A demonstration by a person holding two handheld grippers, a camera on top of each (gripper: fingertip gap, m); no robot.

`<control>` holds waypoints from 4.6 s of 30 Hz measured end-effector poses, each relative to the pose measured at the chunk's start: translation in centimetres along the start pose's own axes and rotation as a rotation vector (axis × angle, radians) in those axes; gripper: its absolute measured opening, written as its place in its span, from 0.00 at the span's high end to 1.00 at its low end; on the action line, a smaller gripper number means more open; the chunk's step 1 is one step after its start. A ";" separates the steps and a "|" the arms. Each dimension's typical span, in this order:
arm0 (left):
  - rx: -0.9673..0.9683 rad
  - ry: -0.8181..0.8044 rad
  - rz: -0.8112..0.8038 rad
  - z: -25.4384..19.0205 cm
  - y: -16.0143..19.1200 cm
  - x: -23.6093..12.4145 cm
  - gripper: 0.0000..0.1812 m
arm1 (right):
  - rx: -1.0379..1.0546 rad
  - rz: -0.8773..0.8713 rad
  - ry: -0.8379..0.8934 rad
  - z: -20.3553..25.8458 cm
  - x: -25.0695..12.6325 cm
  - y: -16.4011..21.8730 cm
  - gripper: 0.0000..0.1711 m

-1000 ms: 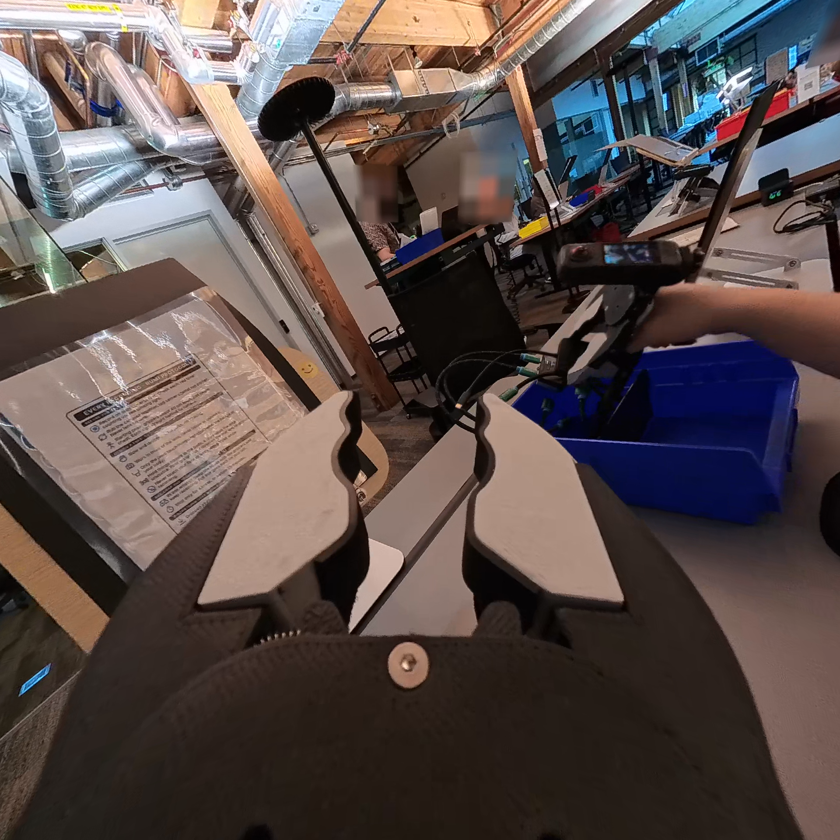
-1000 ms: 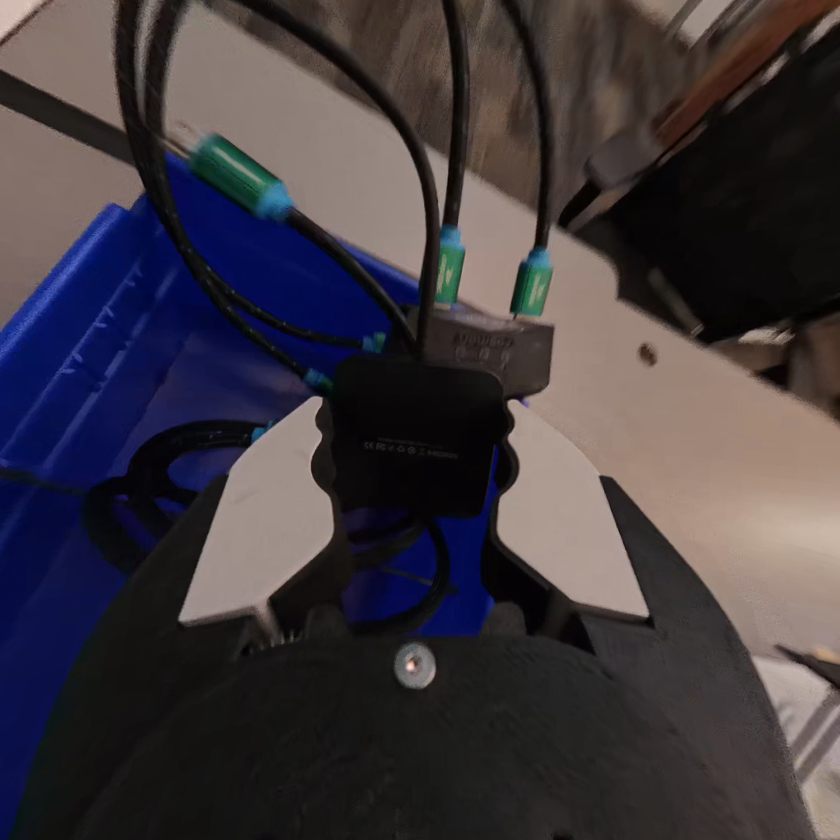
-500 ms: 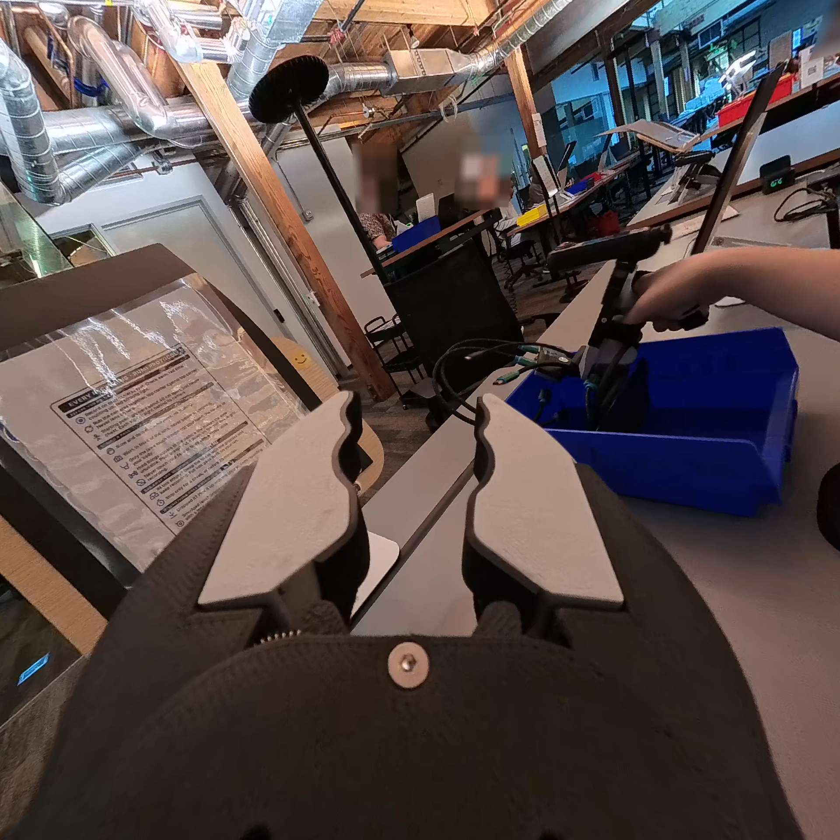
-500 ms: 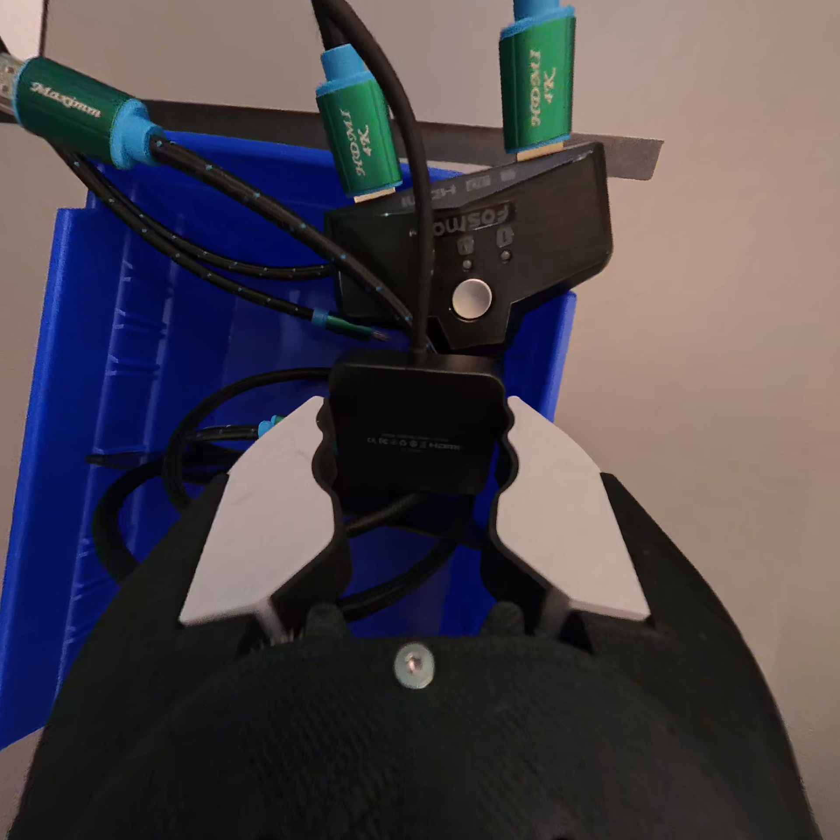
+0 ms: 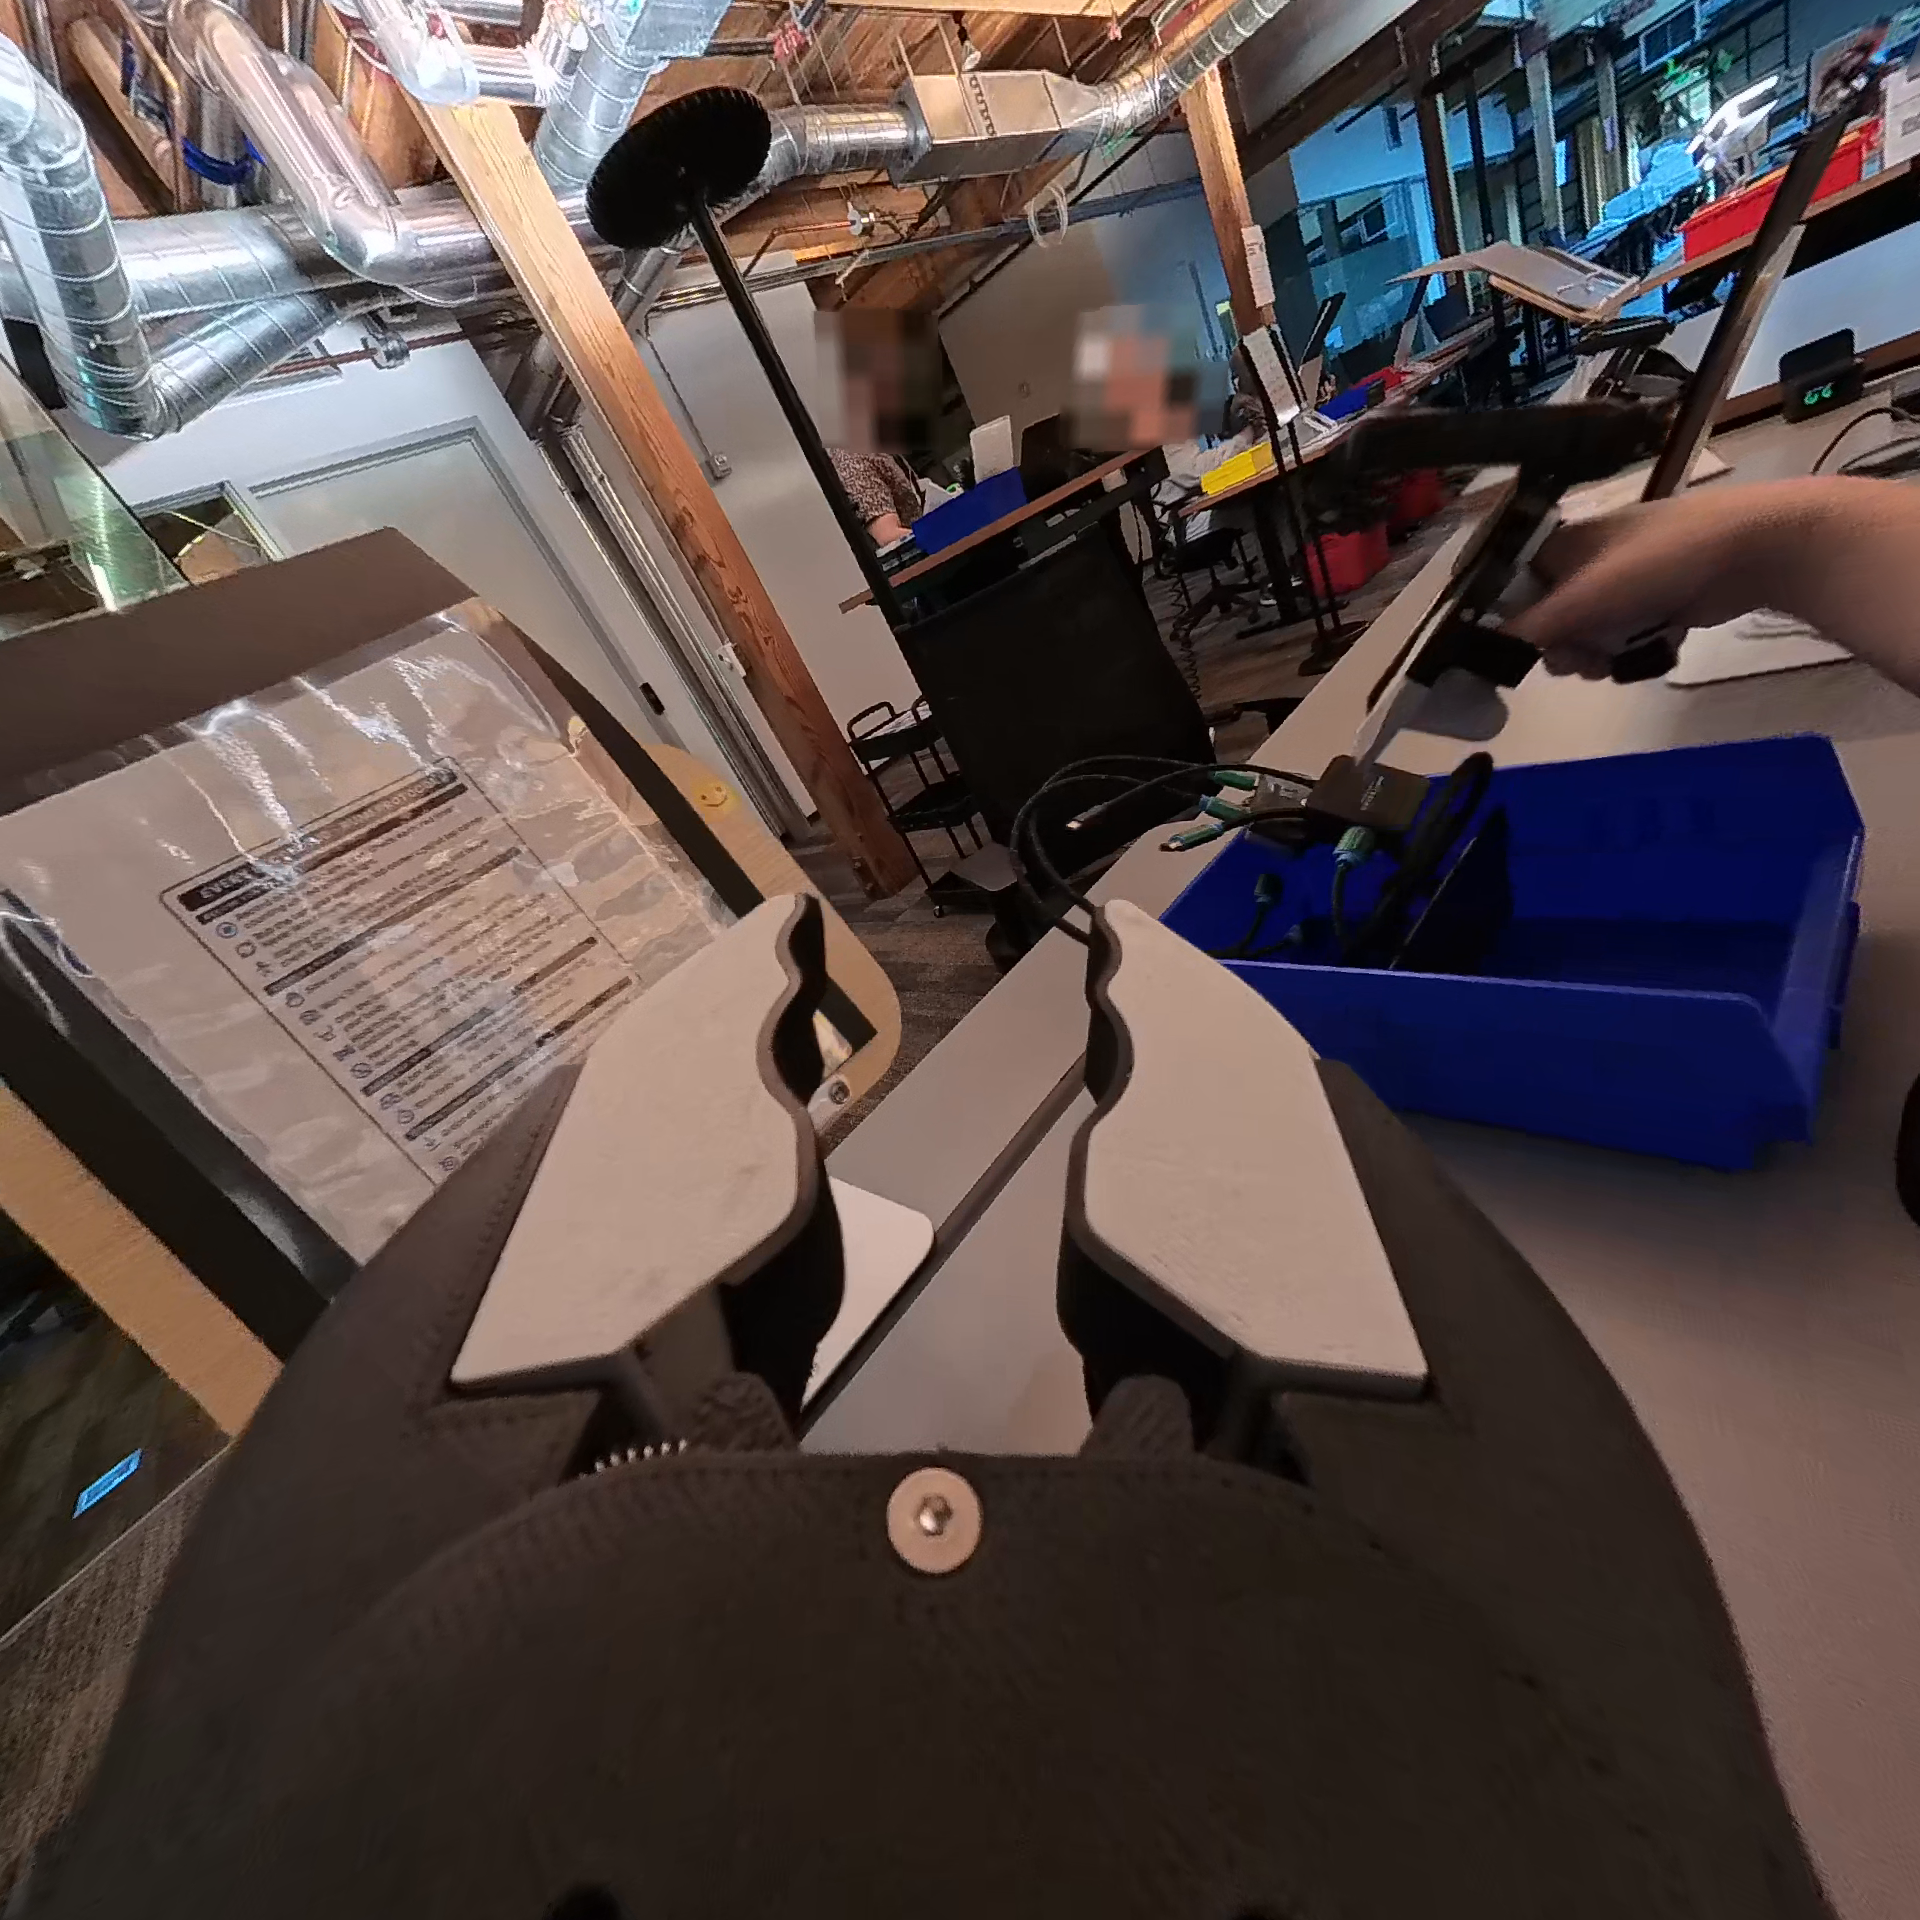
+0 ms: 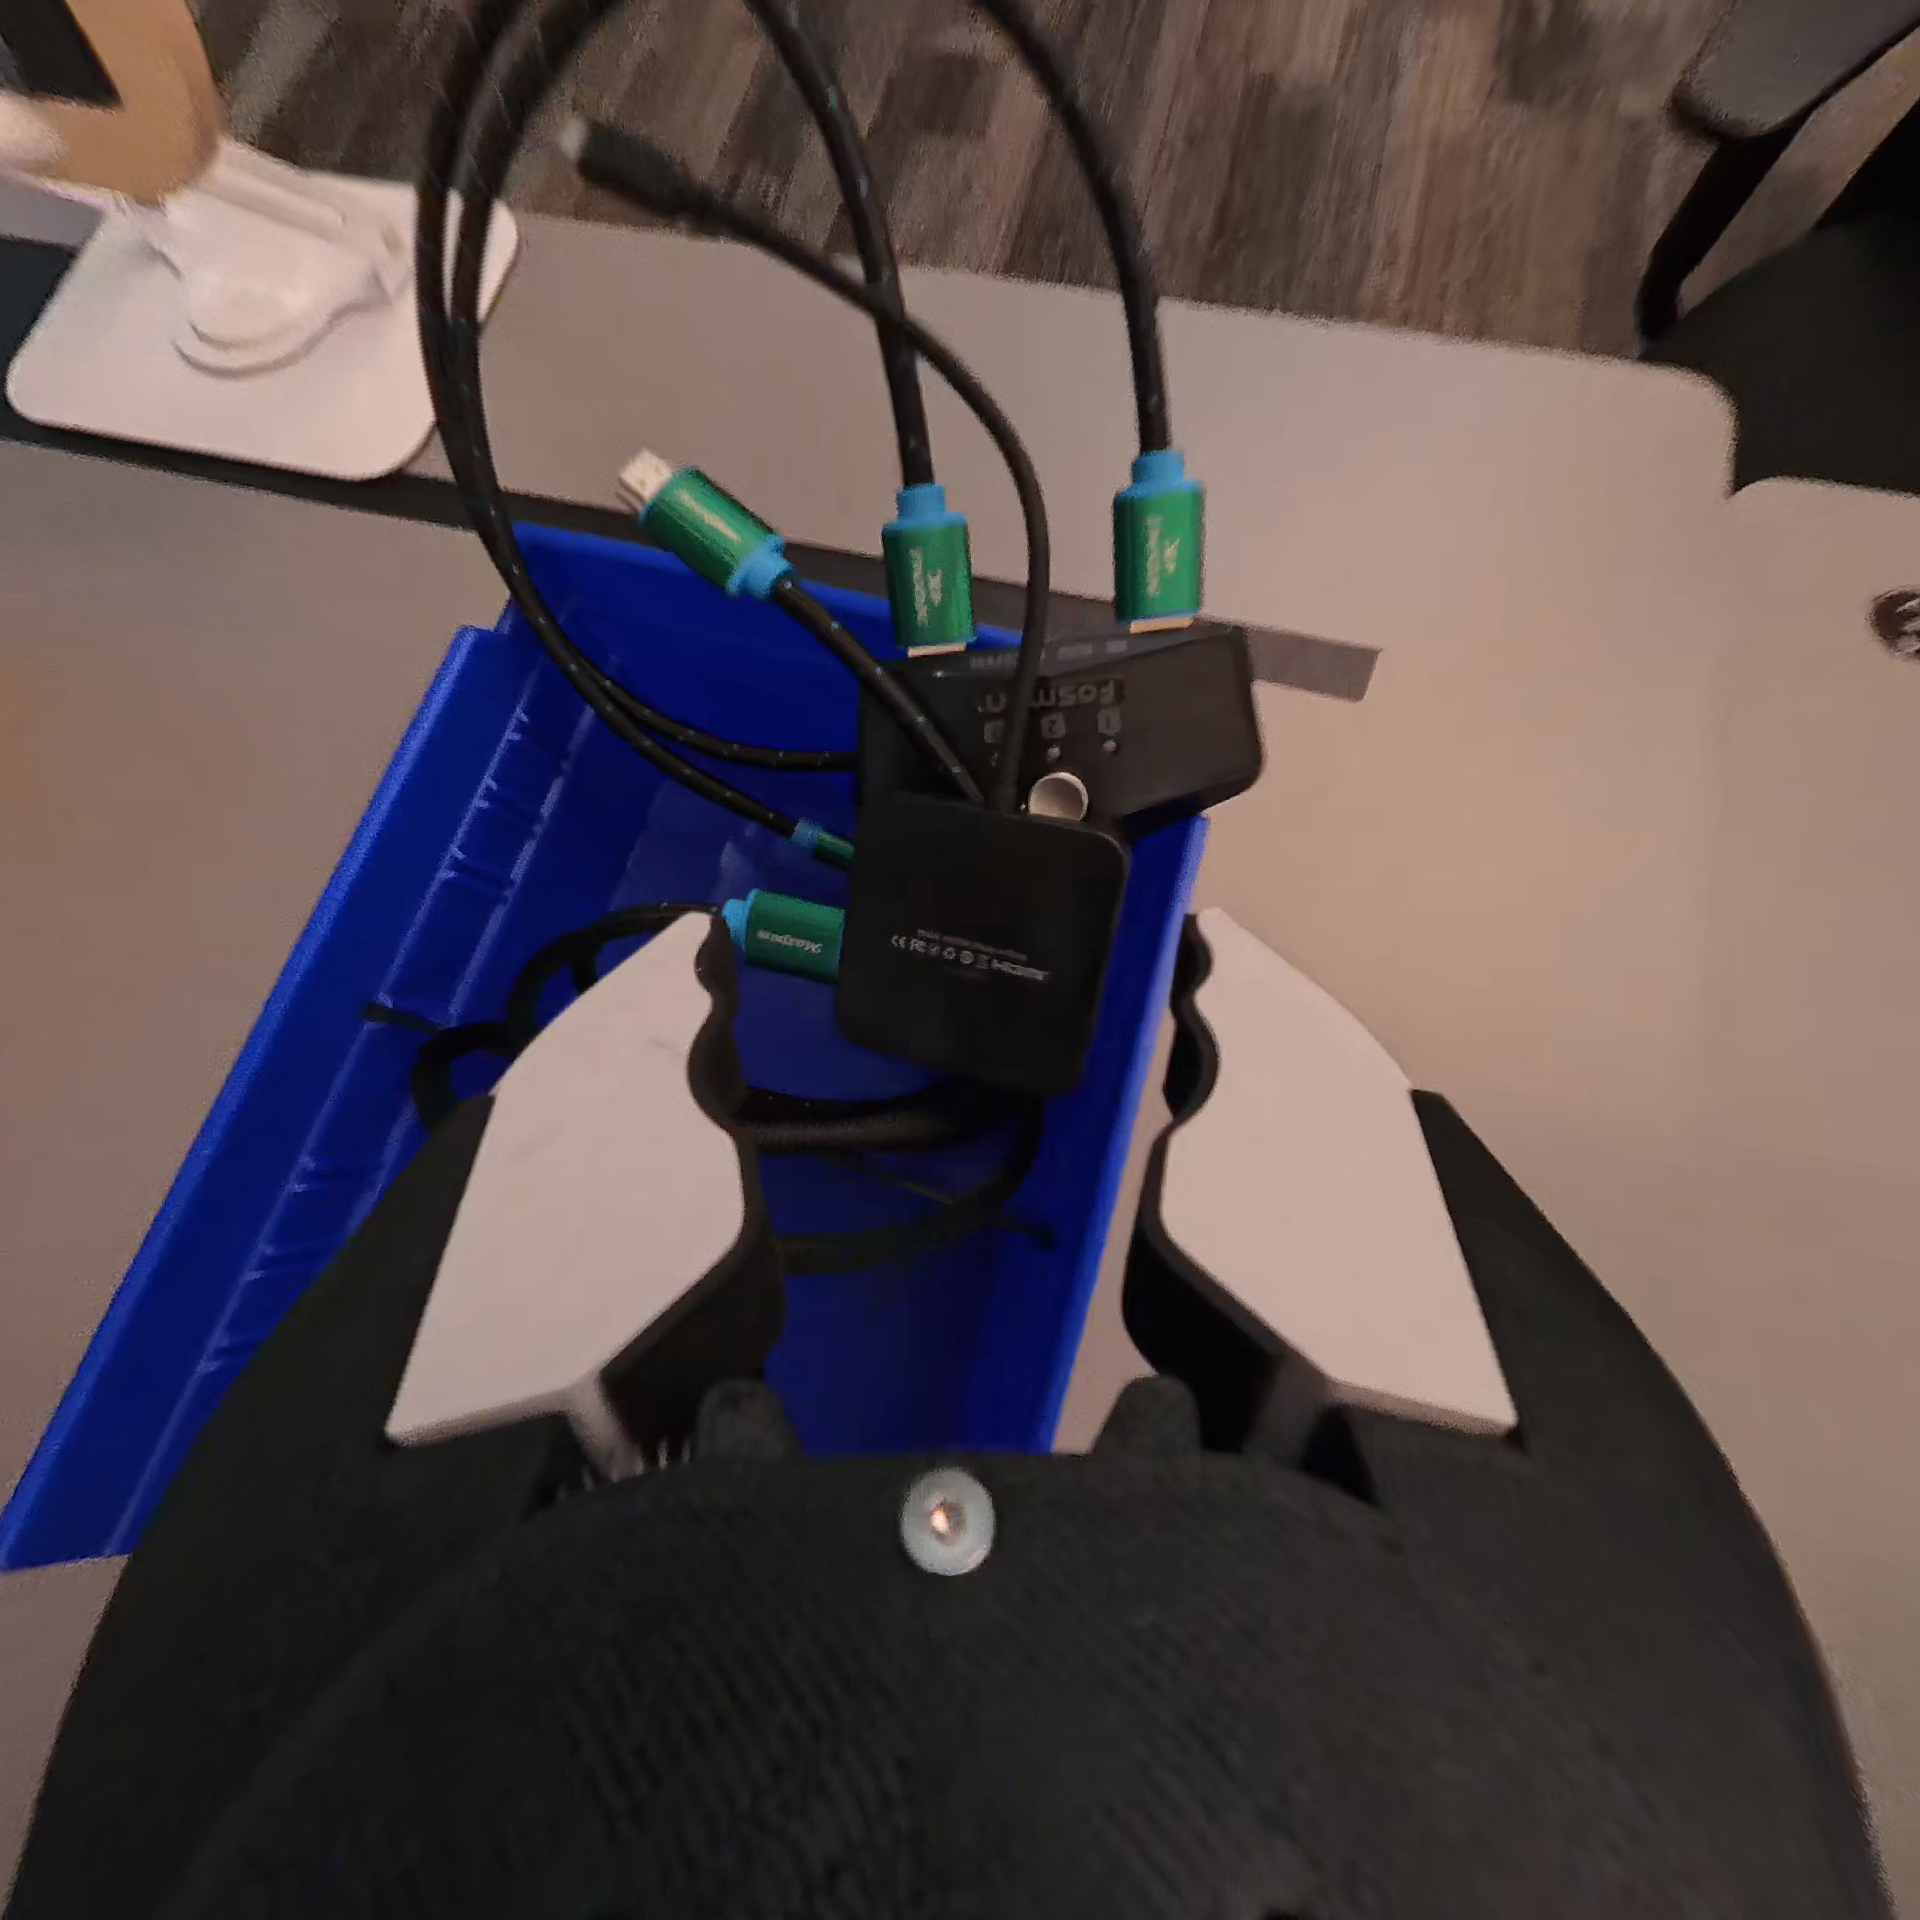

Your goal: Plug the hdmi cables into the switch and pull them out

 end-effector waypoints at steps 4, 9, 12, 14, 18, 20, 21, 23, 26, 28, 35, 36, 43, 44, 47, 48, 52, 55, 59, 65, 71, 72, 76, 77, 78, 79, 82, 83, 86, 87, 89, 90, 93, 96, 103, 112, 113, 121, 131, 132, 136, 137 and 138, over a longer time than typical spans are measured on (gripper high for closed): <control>0.014 -0.043 0.012 1.1 -0.7 -1.2 0.73 | 0.016 -0.160 0.043 -0.2 -4.4 -0.2 0.53; -0.125 -0.240 0.370 5.4 0.1 -4.8 0.74 | 0.311 -0.060 0.077 -0.2 -7.5 5.3 0.65; -0.514 -0.135 0.603 7.8 2.9 -8.0 0.61 | 0.351 0.022 0.063 -0.5 -5.9 8.7 0.69; -0.672 -0.181 0.607 10.1 4.3 -10.5 0.58 | 0.396 0.130 0.165 -2.2 -5.3 9.3 0.67; -0.699 -0.524 0.680 14.1 7.2 -16.5 0.56 | 0.344 0.098 0.136 -2.7 -4.8 9.3 0.65; -0.720 -0.687 0.793 15.2 9.0 -19.5 0.53 | 0.352 0.186 0.148 -3.0 -4.1 10.2 0.66; -0.755 -0.764 0.877 15.5 10.3 -21.0 0.52 | 0.355 0.251 0.133 -2.9 -3.6 10.9 0.65; -0.876 -0.806 1.051 15.7 13.2 -23.6 0.51 | 0.380 0.364 0.044 -2.4 -2.6 12.1 0.70; -1.077 -0.732 1.158 15.6 17.3 -25.8 0.51 | 0.394 0.449 -0.063 -1.5 -1.7 12.6 0.89; -1.158 -0.688 1.202 15.3 19.1 -26.5 0.55 | 0.355 0.491 -0.054 -1.1 -1.4 12.5 0.93; -1.274 -0.467 1.392 13.3 21.7 -25.5 0.87 | 0.204 0.596 -0.082 0.9 -0.5 12.3 0.93; -1.240 -0.435 1.431 13.0 21.7 -25.1 0.89 | 0.193 0.611 -0.082 1.3 -0.4 12.2 0.92; -1.020 -0.106 1.643 10.1 21.2 -20.4 0.92 | 0.049 0.766 -0.038 4.4 0.1 11.3 0.88; -1.039 -0.092 1.652 9.9 21.2 -19.7 0.94 | 0.044 0.783 -0.047 4.9 0.2 11.2 0.87; -0.993 -0.020 1.660 9.3 21.1 -17.7 0.94 | 0.025 0.818 -0.074 6.2 0.5 10.9 0.88; -0.977 0.002 1.666 9.0 21.1 -17.1 0.94 | 0.012 0.826 -0.079 6.5 0.7 10.8 0.88; -0.915 0.061 1.713 7.9 20.7 -15.1 0.93 | -0.063 0.843 -0.103 7.7 1.1 10.5 0.91; -0.892 0.068 1.738 7.3 20.5 -14.0 0.93 | -0.123 0.859 -0.108 8.7 1.5 10.2 0.93; -0.866 0.086 1.757 6.6 20.3 -12.7 0.92 | -0.157 0.899 -0.157 10.6 1.9 9.9 0.93; -0.813 0.118 1.804 5.2 19.7 -11.0 0.88 | -0.149 0.997 -0.208 14.2 2.7 9.3 0.90; -0.970 0.265 1.724 3.9 18.8 -10.3 0.87 | -0.087 0.904 -0.256 13.9 2.6 8.2 0.90; -0.970 0.269 1.723 3.9 18.5 -10.5 0.87 | -0.062 0.853 -0.250 13.4 2.1 7.7 0.90; -0.944 0.194 1.673 4.6 16.6 -11.7 0.85 | 0.011 0.620 -0.162 12.3 -1.3 5.3 0.86; -0.936 0.169 1.652 4.8 16.0 -12.0 0.85 | 0.006 0.555 -0.151 12.6 -2.3 4.6 0.86; -0.933 0.149 1.626 4.9 15.4 -12.2 0.84 | -0.015 0.482 -0.144 13.3 -3.3 3.7 0.86; -0.927 0.136 1.604 5.0 14.6 -12.5 0.85 | -0.045 0.408 -0.141 14.2 -4.3 2.9 0.86; -0.863 0.088 1.554 4.9 12.5 -13.3 0.86 | -0.200 0.166 -0.118 18.1 -6.9 0.0 0.86; -0.842 0.084 1.531 4.8 11.9 -13.4 0.86 | -0.260 0.061 -0.120 19.8 -7.7 -1.0 0.85; -0.764 0.082 1.475 4.5 10.0 -13.7 0.86 | -0.386 -0.248 -0.256 25.6 -9.1 -2.9 0.66; -0.737 0.078 1.458 4.4 9.4 -13.8 0.86 | -0.416 -0.336 -0.338 27.7 -8.9 -2.9 0.60; -0.701 0.077 1.423 4.1 8.5 -13.9 0.86 | -0.456 -0.457 -0.545 32.0 -7.2 -2.2 0.57; -0.688 0.080 1.410 4.0 8.1 -13.9 0.86 | -0.445 -0.388 -0.605 33.8 -5.6 -1.8 0.58; -0.650 0.097 1.384 3.6 7.4 -14.0 0.87 | -0.465 -0.099 -0.506 37.2 0.2 -0.5 0.63; -0.620 0.112 1.357 3.3 6.7 -13.8 0.89 | -0.567 -0.011 -0.305 38.2 3.9 -0.4 0.69; -0.518 0.147 1.317 2.2 5.4 -13.3 0.89 | -0.555 0.364 -0.261 39.8 8.6 0.5 0.75; -0.456 0.166 1.296 1.3 4.4 -13.8 0.89 | -0.324 0.575 -0.271 40.2 11.1 0.6 0.70; -0.450 0.169 1.289 1.3 4.3 -13.8 0.89 | -0.294 0.596 -0.289 40.2 11.4 0.9 0.70; -0.428 0.215 1.265 1.2 4.2 -13.5 0.90 | -0.171 0.618 -0.353 40.8 14.4 2.1 0.84; -0.319 0.221 1.005 2.0 1.1 -13.0 0.93 | -0.225 0.774 -0.452 41.6 14.0 0.8 0.95; -0.310 0.197 0.958 2.2 0.4 -13.1 0.91 | -0.234 0.786 -0.471 41.8 13.5 0.6 0.96; -0.239 0.080 0.692 2.7 -3.5 -13.9 0.84 | -0.293 0.793 -0.528 42.0 10.3 -1.6 0.95; -0.237 0.073 0.588 2.6 -4.7 -14.4 0.83 | -0.308 0.772 -0.527 41.7 9.3 -2.3 0.96; -0.239 0.066 0.480 2.4 -5.8 -14.9 0.81 | -0.306 0.752 -0.527 41.1 8.3 -3.1 0.96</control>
Point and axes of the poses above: each gripper's, where its closed fingertips meet, x out along the fingers, y out of its underside, z = x × y across the jaws, the point moved 9 cm from there along -x, back along the fingers, and after that the axes turned 2 degrees about y, right-handed, at the moved point
